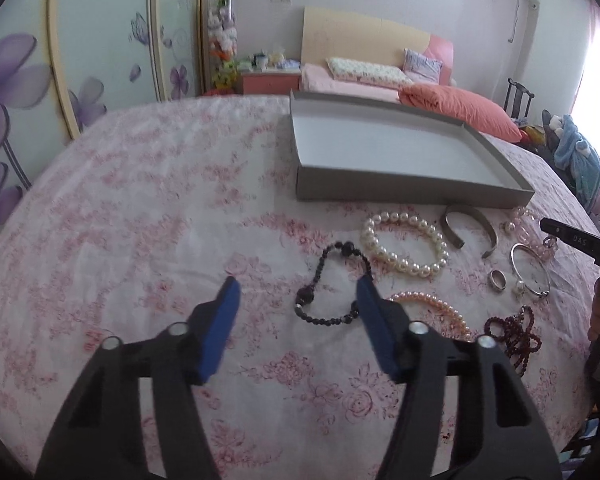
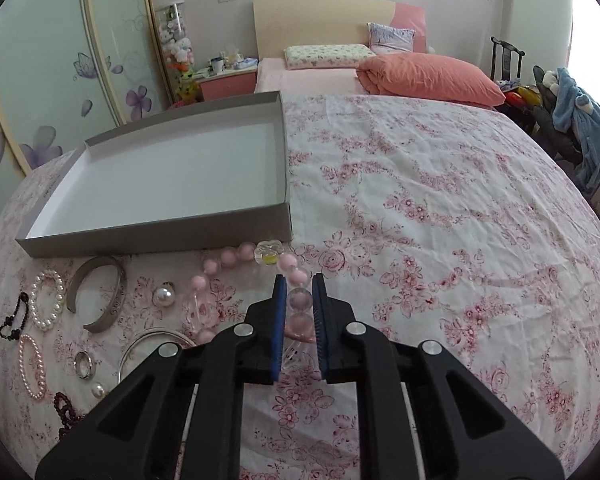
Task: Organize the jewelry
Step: 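Grasp the pink crystal bracelet with the right tool while the left tool grasps the black beaded bracelet, then carry both bracelets into the gray tray and open both tools to release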
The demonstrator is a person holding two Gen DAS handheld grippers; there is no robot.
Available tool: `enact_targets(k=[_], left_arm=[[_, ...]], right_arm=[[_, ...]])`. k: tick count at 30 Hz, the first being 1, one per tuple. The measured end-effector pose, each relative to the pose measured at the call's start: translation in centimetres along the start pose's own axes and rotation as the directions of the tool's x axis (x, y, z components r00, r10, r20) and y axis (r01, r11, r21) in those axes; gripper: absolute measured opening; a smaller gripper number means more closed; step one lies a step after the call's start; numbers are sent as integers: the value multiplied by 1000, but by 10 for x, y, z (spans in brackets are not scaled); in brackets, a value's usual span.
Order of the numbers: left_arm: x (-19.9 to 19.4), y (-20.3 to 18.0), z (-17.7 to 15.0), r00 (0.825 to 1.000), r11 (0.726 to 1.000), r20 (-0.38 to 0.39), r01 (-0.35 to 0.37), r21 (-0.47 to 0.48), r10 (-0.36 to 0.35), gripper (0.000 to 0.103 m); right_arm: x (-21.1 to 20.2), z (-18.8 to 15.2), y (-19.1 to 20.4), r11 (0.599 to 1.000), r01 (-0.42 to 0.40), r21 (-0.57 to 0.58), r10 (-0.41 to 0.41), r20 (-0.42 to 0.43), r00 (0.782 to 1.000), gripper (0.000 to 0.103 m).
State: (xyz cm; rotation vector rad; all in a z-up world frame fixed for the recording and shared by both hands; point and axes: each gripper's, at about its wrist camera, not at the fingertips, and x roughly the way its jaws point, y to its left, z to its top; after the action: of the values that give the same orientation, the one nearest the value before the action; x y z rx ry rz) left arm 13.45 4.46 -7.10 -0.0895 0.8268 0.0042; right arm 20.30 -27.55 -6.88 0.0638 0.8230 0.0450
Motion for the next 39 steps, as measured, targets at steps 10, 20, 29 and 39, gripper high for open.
enact_targets(k=[10,20,29,39], left_arm=[[22,-6,1,998,999,-65,-4,45,7,29],[19,-7,3,998,999,-58,6,52,-3,12],[-20,-14,15,995,997,93,28,71,-35,12],[-55,-32,32,970,992,225,64,112,-88,12]], right_arm=[[-7,4,-3,1000,-28,6,27,28,999,14],[-40,13,3,993,-115,-6,115,126,985,14],[-74,19,20,985,-162,-63,172,219,960,14],[-97,22,30,974,-208,-89,225,276,935,14]])
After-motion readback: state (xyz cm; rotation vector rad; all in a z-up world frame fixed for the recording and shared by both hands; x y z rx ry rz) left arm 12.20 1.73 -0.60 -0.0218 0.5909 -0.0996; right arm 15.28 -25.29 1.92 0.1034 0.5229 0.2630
